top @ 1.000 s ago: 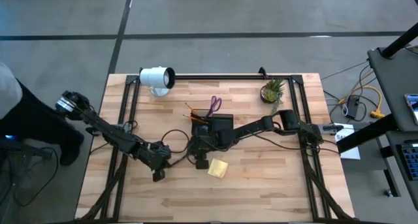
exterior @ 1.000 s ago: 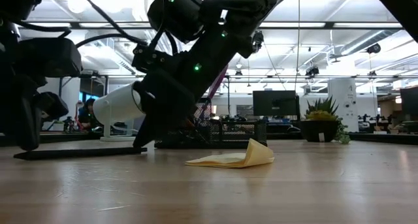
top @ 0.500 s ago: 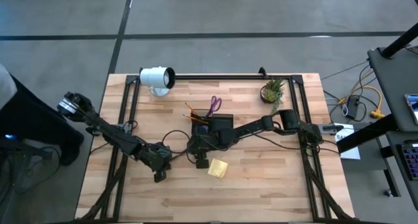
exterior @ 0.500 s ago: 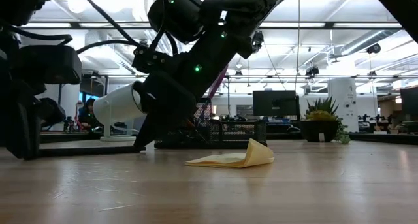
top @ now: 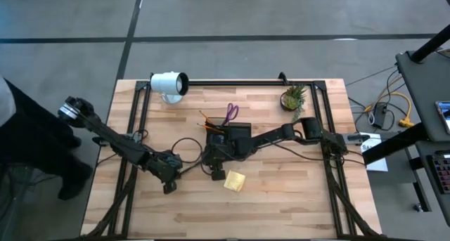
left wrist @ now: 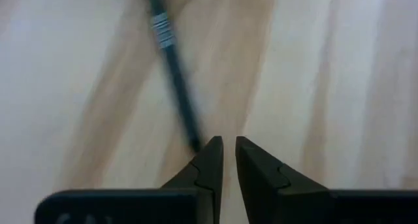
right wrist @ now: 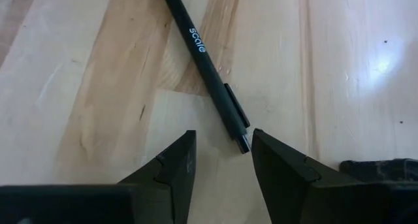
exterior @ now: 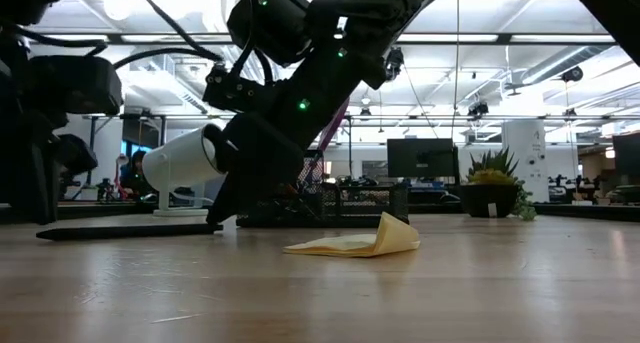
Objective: Pick and place office supplies into organizer
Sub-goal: Put the black pen into the black desk organizer
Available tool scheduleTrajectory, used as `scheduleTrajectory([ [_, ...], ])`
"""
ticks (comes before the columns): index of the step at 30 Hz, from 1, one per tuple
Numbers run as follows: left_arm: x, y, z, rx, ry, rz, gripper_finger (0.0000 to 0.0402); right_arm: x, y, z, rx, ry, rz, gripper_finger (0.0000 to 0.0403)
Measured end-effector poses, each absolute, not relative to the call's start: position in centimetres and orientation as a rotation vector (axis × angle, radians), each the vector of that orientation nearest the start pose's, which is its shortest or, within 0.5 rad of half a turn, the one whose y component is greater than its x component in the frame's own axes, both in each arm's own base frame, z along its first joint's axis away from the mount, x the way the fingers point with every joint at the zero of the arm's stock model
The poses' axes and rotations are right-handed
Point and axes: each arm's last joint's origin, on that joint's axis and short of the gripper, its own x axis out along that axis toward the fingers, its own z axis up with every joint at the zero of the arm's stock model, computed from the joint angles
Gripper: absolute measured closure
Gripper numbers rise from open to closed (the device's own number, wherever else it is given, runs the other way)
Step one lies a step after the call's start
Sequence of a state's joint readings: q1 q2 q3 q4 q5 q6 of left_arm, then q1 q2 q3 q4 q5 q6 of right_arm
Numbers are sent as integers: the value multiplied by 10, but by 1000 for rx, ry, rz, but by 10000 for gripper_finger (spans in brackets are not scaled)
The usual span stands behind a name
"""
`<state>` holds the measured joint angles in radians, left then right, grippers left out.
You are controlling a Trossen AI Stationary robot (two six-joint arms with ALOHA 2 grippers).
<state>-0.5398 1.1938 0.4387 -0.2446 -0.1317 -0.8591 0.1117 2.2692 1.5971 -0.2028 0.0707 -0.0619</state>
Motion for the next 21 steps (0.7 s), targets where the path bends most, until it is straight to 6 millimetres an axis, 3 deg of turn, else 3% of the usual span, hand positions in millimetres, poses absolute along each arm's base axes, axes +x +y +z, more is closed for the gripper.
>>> scheduleTrajectory([
  [4,163,-92,148,-444,1010,73,375,478,50,126,-138,870,62,266],
  [9,158,-89,138,-423,1043,100,375,479,47,126,-153,866,65,260],
  [21,167,-94,127,-433,1040,114,375,481,36,128,-173,845,58,259],
])
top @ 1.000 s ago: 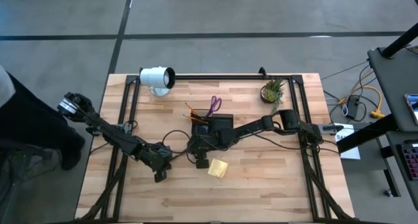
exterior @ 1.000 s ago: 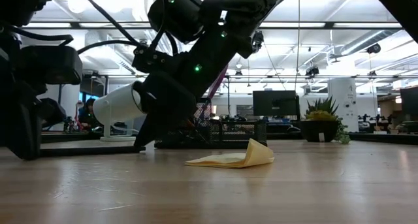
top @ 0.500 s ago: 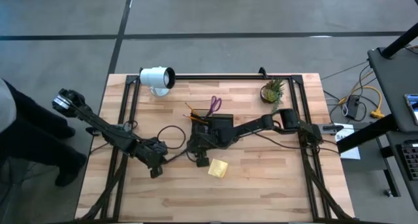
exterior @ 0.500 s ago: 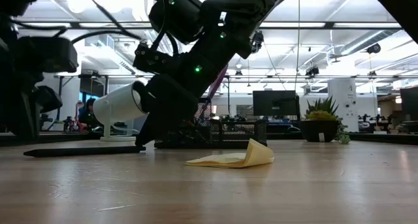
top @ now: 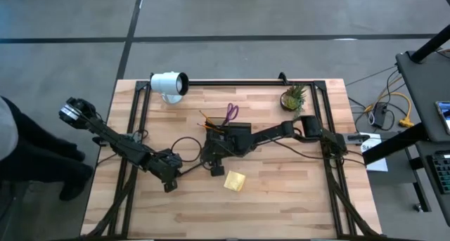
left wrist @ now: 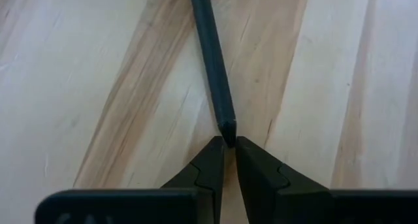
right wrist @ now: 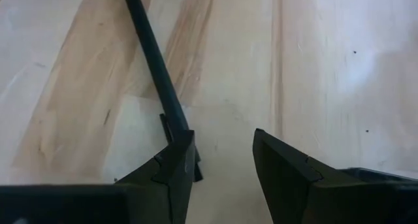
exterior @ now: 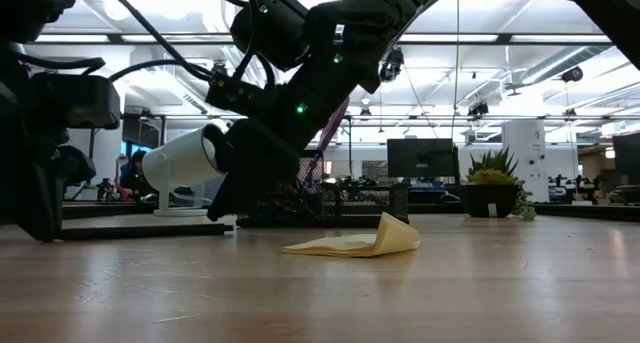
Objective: Pick and place office supplies into organizer
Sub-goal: Put the black pen into the black desk organizer
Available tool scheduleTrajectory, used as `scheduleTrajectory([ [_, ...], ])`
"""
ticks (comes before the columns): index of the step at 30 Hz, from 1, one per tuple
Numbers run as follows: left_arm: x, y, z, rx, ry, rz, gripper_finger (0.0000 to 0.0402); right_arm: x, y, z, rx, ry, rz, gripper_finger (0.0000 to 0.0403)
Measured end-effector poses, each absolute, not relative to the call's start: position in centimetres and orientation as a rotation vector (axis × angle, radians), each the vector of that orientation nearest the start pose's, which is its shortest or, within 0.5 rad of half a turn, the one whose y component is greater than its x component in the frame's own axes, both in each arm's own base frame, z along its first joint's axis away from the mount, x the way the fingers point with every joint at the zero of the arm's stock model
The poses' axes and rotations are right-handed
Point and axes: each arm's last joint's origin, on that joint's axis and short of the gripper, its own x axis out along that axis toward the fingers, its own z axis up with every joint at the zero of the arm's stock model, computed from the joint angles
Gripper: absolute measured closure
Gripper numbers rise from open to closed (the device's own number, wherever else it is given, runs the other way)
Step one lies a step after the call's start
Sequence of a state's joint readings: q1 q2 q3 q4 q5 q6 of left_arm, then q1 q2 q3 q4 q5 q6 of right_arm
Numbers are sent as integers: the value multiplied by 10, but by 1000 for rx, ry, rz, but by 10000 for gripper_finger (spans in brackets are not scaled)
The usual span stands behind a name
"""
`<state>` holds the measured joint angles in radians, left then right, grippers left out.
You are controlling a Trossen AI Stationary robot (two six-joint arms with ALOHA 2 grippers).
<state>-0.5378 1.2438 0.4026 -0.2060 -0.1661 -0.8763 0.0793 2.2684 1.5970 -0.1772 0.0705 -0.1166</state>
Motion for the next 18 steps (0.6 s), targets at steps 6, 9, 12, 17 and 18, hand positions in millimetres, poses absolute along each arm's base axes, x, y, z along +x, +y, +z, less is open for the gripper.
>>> scheduleTrajectory([
  [6,167,-93,127,-433,1045,123,375,482,32,128,-161,846,68,259],
  [9,166,-92,125,-435,1045,133,375,481,33,128,-139,848,115,264],
  [12,165,-89,122,-442,1051,142,375,481,34,127,-137,850,120,269],
  [17,164,-86,117,-460,1028,145,375,479,33,126,-135,879,120,271],
  [18,164,-86,117,-462,1020,143,375,478,33,125,-136,888,121,270],
])
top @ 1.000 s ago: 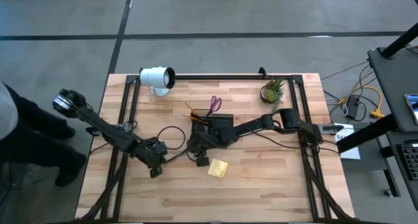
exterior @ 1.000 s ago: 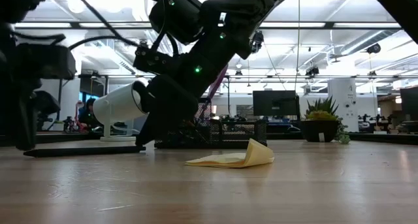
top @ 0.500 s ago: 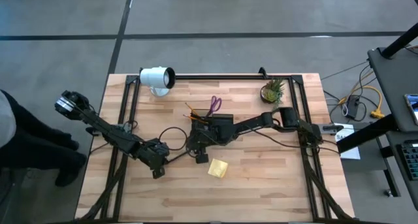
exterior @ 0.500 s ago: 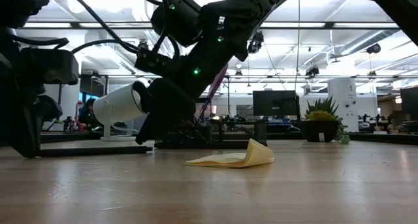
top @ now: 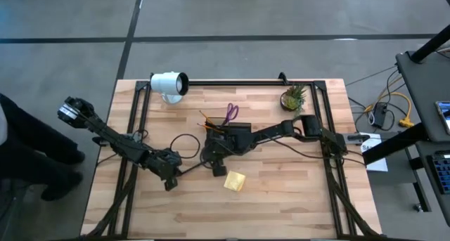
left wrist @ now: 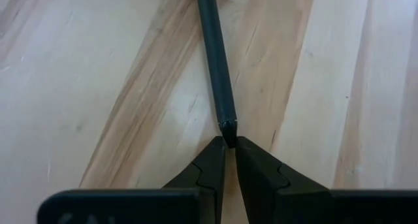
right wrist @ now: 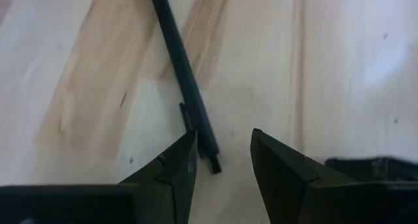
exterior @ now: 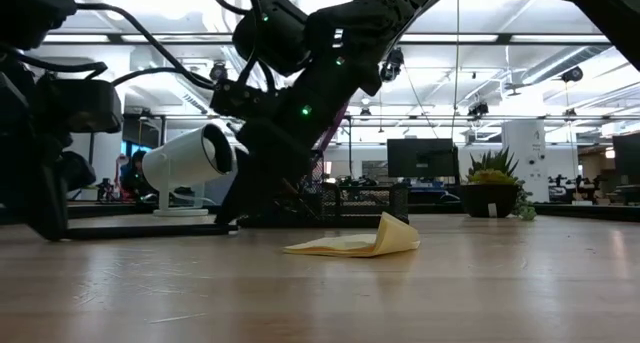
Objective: Pick and place office supplies into organizer
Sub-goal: Put the black pen into the black desk organizer
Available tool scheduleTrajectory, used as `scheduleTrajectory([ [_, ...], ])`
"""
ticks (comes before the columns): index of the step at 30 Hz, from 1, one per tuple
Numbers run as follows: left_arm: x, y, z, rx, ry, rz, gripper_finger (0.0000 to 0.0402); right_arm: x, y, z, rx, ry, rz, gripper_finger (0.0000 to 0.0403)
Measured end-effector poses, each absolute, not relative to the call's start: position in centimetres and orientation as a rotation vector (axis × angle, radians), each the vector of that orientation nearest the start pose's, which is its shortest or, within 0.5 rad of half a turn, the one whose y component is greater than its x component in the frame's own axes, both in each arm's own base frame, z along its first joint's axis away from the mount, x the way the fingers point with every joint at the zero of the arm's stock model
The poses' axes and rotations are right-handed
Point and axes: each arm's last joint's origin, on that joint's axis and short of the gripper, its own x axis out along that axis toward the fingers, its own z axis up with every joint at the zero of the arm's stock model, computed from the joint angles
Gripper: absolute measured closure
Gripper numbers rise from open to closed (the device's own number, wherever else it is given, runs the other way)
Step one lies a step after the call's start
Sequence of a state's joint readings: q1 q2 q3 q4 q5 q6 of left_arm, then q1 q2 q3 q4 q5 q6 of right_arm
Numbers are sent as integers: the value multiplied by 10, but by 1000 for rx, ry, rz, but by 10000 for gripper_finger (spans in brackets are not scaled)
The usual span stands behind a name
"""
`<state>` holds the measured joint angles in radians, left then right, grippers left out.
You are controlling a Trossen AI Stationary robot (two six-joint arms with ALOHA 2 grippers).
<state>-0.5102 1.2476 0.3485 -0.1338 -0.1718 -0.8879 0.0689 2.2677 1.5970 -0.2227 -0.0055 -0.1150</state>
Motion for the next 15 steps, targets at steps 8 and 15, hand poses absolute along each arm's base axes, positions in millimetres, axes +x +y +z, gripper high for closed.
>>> scheduleTrajectory([
  [8,164,-84,114,-470,998,149,375,476,33,124,-136,913,125,276],
  [15,171,-84,104,-471,996,168,375,475,33,123,-133,925,131,290],
])
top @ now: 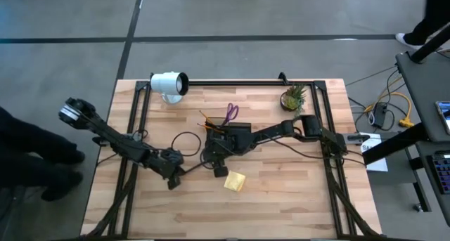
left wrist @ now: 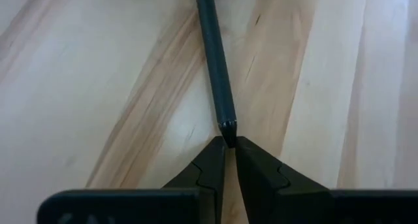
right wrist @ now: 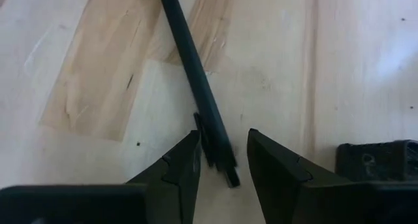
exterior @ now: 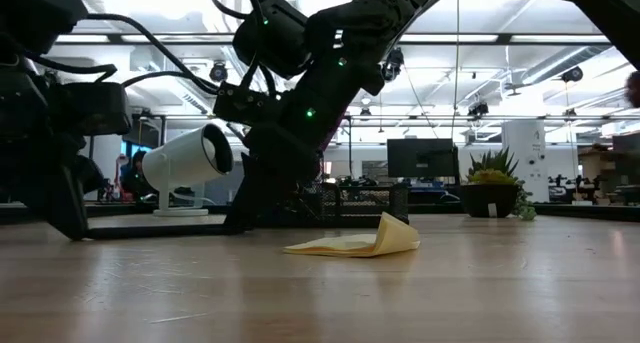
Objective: Pick and place office supplies into organizer
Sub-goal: Put the black pen into the black desk organizer
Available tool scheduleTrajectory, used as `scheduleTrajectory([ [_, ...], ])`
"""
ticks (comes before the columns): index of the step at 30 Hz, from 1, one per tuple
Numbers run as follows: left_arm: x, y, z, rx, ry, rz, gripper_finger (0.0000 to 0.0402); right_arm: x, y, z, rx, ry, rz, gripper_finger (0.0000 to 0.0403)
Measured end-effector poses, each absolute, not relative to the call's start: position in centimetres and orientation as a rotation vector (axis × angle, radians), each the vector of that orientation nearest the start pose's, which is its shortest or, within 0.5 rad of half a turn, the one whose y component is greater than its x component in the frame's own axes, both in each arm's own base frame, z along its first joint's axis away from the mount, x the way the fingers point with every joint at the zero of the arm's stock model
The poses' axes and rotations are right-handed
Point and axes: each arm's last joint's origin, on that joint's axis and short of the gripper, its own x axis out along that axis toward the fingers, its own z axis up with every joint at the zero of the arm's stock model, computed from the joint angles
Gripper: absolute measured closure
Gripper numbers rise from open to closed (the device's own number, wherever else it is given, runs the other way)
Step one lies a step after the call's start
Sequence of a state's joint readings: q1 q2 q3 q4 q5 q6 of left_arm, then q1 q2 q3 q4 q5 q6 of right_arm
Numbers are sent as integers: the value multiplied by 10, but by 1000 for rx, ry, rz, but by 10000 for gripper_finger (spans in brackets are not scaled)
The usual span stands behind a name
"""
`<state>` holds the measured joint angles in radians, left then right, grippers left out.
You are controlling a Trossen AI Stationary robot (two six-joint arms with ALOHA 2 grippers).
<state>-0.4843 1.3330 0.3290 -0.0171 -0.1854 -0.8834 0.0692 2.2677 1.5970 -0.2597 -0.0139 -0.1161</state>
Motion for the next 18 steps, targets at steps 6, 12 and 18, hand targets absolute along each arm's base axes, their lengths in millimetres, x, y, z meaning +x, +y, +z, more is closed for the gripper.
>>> scheduleTrajectory([
  [6,177,-87,101,-481,982,161,375,474,34,121,-115,938,168,306],
  [12,178,-86,103,-484,970,169,375,472,34,118,-162,975,197,328],
  [18,178,-81,114,-471,891,189,375,470,34,117,-191,996,213,350],
])
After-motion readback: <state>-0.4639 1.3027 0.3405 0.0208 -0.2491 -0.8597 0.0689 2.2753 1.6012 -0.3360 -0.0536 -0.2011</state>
